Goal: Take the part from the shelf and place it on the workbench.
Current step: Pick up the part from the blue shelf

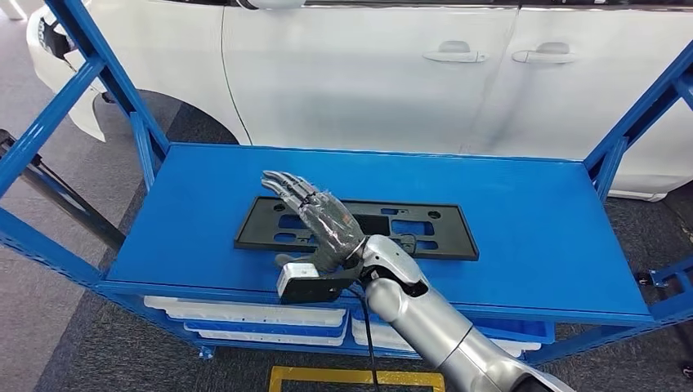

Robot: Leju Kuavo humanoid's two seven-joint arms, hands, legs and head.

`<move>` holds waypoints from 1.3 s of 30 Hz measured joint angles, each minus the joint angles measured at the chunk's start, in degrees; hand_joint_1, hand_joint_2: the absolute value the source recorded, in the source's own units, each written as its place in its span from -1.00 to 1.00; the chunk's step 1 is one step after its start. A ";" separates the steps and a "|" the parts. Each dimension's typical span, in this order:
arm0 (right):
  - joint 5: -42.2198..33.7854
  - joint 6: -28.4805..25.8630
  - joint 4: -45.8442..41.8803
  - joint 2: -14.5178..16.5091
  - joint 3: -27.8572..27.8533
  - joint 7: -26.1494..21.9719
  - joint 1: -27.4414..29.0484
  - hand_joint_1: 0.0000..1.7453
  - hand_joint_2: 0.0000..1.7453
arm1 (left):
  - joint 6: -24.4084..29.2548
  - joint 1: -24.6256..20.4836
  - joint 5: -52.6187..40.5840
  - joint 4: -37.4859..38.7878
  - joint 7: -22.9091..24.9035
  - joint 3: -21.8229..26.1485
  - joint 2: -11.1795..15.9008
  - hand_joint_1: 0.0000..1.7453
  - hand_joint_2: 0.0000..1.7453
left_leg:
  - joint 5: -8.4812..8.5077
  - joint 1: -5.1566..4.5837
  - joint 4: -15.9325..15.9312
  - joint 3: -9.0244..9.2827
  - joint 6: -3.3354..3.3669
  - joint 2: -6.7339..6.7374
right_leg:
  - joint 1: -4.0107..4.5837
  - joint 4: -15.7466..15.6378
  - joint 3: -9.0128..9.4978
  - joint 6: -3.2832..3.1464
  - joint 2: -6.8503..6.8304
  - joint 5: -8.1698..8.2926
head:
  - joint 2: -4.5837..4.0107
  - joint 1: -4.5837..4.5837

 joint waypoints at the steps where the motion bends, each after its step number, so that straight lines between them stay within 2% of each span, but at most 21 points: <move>1: 2.26 -1.46 0.35 0.04 0.80 0.51 0.08 -1.00 1.00 | -0.09 -0.02 -0.19 0.00 -0.05 0.00 -0.01 -1.00 -1.00 | -1.36 0.05 2.26 -0.97 -0.30 0.00 | -0.15 -0.27 0.20 -0.26 -0.06 0.11 | -0.01 -0.04; 3: 6.30 -4.04 1.53 0.11 2.56 1.63 0.35 -1.00 1.00 | -0.21 0.00 -0.40 0.00 -0.08 0.00 -0.04 -1.00 -1.00 | -4.98 0.15 9.72 -4.44 -0.79 0.01 | -0.14 -0.34 0.31 -0.54 -0.13 0.07 | 0.00 -0.08; 5: 9.28 -5.87 3.09 0.15 4.15 2.57 0.75 -1.00 1.00 | -0.14 0.09 -0.41 0.00 -0.05 0.02 -0.04 -1.00 -1.00 | -6.42 0.20 15.09 -7.17 -1.07 0.01 | -0.08 -0.21 0.31 -0.62 -0.12 -0.05 | -0.01 -0.06; 6: 10.31 -6.55 3.85 0.20 4.76 2.87 0.85 -1.00 1.00 | -0.05 0.11 -0.38 0.00 -0.03 0.05 -0.03 -1.00 -1.00 | -5.48 0.21 14.61 -7.04 -1.11 0.02 | -0.09 -0.10 0.35 -0.61 -0.09 -0.15 | -0.01 -0.07; 7: 11.22 -7.20 4.57 0.29 5.27 3.13 0.86 -1.00 1.00 | 0.06 0.11 -0.35 0.00 -0.01 0.10 -0.01 -1.00 -1.00 | -3.58 0.25 11.76 -5.73 -1.07 0.03 | -0.11 0.02 0.45 -0.55 -0.04 -0.31 | -0.01 -0.07; 9: 12.72 -8.25 5.93 0.57 6.04 3.56 0.64 -1.00 1.00 | 0.31 0.05 -0.31 0.00 0.06 0.27 0.03 -1.00 -1.00 | 0.01 0.23 3.50 -1.74 -0.76 0.06 | 0.01 0.33 0.63 -0.21 0.06 -0.71 | 0.00 -0.08; 11: 14.58 -9.28 7.35 0.76 6.74 4.21 0.28 -1.00 1.00 | 0.49 0.00 -0.37 0.00 0.11 0.43 0.04 -1.00 -1.00 | 1.02 0.06 -0.72 0.26 -0.07 0.00 | 0.24 0.55 0.55 0.26 0.10 -0.91 | 0.00 0.00; 15: 19.08 -11.69 9.83 1.04 8.24 5.74 -0.27 -1.00 1.00 | 0.55 0.11 -0.60 0.00 0.09 0.81 0.03 -1.00 -1.00 | 1.08 0.18 -1.26 0.39 1.38 -0.12 | 0.20 1.56 0.10 1.36 0.08 -1.78 | 0.00 0.15; 17: 20.77 -12.59 10.86 1.15 8.93 6.41 -0.47 -1.00 1.00 | 0.54 0.02 -0.79 0.00 -0.01 1.11 0.04 -1.00 -1.00 | 1.18 0.34 -1.49 0.49 1.88 -0.08 | -0.03 6.74 -2.27 1.85 0.08 -4.72 | -0.01 0.29; 19: 21.74 -12.96 11.91 1.16 9.60 6.90 -0.39 -1.00 1.00 | 0.54 0.01 -0.92 0.00 -0.10 1.33 0.06 -1.00 -1.00 | 1.13 0.32 -1.47 0.47 2.09 -0.06 | -0.21 14.80 -6.28 2.16 0.06 -8.05 | -0.01 0.39; 21: 22.23 -13.02 12.75 1.17 10.11 7.13 -0.19 -1.00 1.00 | 0.54 0.06 -0.99 0.00 -0.14 1.40 0.06 -1.00 -1.00 | 1.09 0.31 -1.40 0.49 2.08 -0.10 | -0.31 17.47 -7.94 2.20 0.06 -7.84 | 0.00 0.40; 22: 22.35 -13.05 13.00 1.17 10.27 7.18 -0.16 -1.00 1.00 | 0.54 0.08 -1.03 0.00 -0.15 1.41 0.06 -1.00 -1.00 | 1.05 0.30 -1.36 0.54 2.03 -0.14 | -0.32 15.12 -6.99 2.07 0.06 -6.09 | -0.01 0.40; 24: 22.51 -13.12 13.35 1.22 10.47 7.23 -0.28 -1.00 1.00 | 0.54 0.08 -1.07 0.00 -0.17 1.42 0.02 -1.00 -1.00 | 0.92 0.24 -1.26 0.65 1.79 -0.21 | -0.16 6.63 -3.09 1.52 0.05 -2.03 | 0.00 0.39; 26: 22.56 -13.18 13.63 1.32 10.57 7.28 -0.42 -1.00 1.00 | 0.54 0.06 -1.08 0.00 -0.21 1.42 -0.01 -1.00 -1.00 | 0.82 0.08 -1.21 0.67 1.26 -0.23 | 0.14 1.31 -0.71 1.03 0.06 -0.28 | 0.00 0.38; 29: 22.66 -13.23 13.99 1.46 10.63 7.36 -0.48 -1.00 1.00 | 0.55 0.07 -1.07 0.00 -0.23 1.42 -0.01 -1.00 -1.00 | 0.75 0.09 -1.30 0.75 0.20 -0.18 | 0.21 0.46 -0.50 0.32 0.12 -0.05 | -0.01 0.37; 31: 23.03 -13.42 14.13 1.69 10.66 7.65 -0.56 -1.00 1.00 | 0.56 0.06 -1.15 0.00 -0.24 1.42 0.00 -1.00 -1.00 | -0.83 0.19 0.93 -0.11 -0.38 -0.14 | -0.08 -0.04 -0.20 -0.35 0.06 0.24 | -0.01 0.31; 34: 24.36 -14.04 14.60 2.22 10.91 8.75 -0.66 -1.00 1.00 | 0.65 0.13 -1.55 0.00 -0.25 1.49 -0.03 -1.00 -1.00 | -6.08 0.34 11.51 -4.87 -1.02 -0.12 | -0.01 -0.14 -0.05 -0.78 -0.01 0.25 | -0.01 0.25; 35: 24.91 -14.24 14.96 2.42 11.05 9.35 -0.70 -1.00 1.00 | 0.69 0.17 -1.74 0.00 -0.25 1.54 -0.02 -1.00 -1.00 | -6.89 0.36 14.33 -6.22 -1.15 -0.12 | 0.05 -0.09 -0.05 -0.83 -0.01 0.21 | -0.01 0.26; 36: 25.46 -14.48 15.45 2.65 11.18 10.08 -0.83 -1.00 1.00 | 0.72 0.21 -1.93 0.00 -0.27 1.62 -0.02 -1.00 -1.00 | -6.58 0.36 15.13 -6.64 -1.20 -0.12 | 0.09 -0.01 -0.04 -0.86 0.01 0.16 | -0.01 0.26; 37: 26.09 -14.80 16.07 2.96 11.26 10.96 -1.10 -1.00 1.00 | 0.69 0.22 -2.18 0.00 -0.28 1.69 0.00 -1.00 -1.00 | -5.17 0.36 13.51 -5.90 -1.16 -0.12 | 0.10 0.07 0.01 -0.85 0.04 0.09 | -0.02 0.25; 39: 27.54 -15.53 17.77 3.71 11.33 12.97 -2.15 -1.00 1.00 | 0.61 0.15 -2.64 0.00 -0.30 1.80 0.04 -1.00 -1.00 | -1.31 0.33 5.58 -2.05 -0.83 -0.10 | 0.14 0.27 0.13 -0.64 0.15 -0.12 | -0.02 0.25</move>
